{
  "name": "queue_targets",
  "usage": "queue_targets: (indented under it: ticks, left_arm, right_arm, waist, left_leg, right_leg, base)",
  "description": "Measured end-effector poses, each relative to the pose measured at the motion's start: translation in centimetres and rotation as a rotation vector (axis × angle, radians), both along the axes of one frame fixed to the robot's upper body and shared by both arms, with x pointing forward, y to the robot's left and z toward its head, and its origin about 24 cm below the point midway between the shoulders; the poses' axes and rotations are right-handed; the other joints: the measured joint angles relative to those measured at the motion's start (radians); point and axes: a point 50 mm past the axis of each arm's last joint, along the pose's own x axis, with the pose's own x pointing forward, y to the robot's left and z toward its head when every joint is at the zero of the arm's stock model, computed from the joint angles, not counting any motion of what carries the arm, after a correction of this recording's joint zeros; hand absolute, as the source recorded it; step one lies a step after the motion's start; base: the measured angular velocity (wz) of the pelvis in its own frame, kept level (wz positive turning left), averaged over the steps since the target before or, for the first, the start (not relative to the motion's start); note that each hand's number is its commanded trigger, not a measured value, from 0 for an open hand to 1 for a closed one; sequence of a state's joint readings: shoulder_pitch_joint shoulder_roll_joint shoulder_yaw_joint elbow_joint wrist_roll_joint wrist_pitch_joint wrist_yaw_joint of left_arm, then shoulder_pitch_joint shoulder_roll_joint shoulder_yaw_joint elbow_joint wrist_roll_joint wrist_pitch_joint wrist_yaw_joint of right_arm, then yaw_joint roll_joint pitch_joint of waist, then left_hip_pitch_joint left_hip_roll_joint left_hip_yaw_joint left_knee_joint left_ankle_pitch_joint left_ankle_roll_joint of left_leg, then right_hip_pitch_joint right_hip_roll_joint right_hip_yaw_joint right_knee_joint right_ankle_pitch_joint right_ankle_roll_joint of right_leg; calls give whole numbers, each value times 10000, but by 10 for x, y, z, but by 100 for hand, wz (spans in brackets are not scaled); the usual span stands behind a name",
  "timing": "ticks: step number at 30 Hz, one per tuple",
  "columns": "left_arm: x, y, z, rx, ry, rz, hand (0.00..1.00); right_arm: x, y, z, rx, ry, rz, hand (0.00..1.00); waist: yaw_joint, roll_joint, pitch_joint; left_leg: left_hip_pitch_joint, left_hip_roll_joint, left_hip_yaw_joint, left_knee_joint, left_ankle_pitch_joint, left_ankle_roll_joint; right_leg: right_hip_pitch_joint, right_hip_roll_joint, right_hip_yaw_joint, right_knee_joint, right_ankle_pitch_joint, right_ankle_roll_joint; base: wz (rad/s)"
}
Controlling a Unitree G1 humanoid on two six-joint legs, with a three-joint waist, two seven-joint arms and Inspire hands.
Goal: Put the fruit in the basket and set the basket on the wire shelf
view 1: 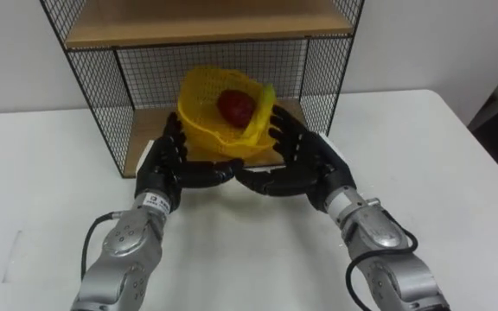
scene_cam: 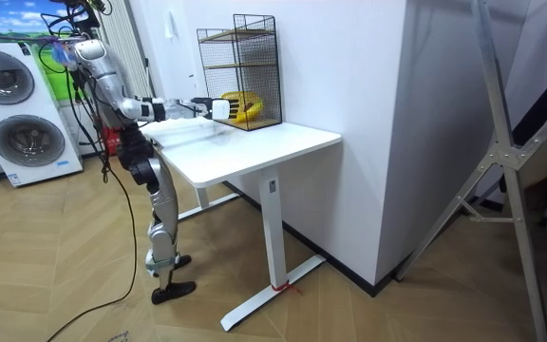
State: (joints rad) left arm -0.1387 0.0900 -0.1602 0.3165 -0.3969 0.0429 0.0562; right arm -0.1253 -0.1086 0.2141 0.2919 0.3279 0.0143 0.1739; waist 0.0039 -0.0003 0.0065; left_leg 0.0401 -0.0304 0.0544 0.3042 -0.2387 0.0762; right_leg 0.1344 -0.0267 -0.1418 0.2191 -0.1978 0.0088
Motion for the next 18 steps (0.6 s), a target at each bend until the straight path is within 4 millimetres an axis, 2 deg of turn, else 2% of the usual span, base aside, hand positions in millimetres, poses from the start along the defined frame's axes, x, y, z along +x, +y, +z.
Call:
queue_targets:
  ticks: [4,11,18]
  left_arm:
    - [-11,4,-6,-63,115,140,0]
    - [-17,8,-4,-49,16,130,0]
    - [-17,18,11,-36,-710,181,0]
  right_arm:
    - [-11,-8,-11,-112,448,-66,0]
    - [-13,-20,-13,-127,573,-533,0]
    - [-14,-29,-8,-106,298,-869,0]
  waist:
    - [1,-7,-5]
    - [-12,32,-27]
    - [-11,94,-81]
  left_leg:
    - [14,-8,-7,-11,-1,2]
    - [67,-6,-3,-40,-1,1]
    - [147,-3,23,-54,3,2]
  right_leg:
    - [10,-5,-7,-2,1,2]
    - [35,7,23,-15,1,2]
    - [85,1,39,-6,1,1]
  base:
    - [0]
    - [0]
    - [0]
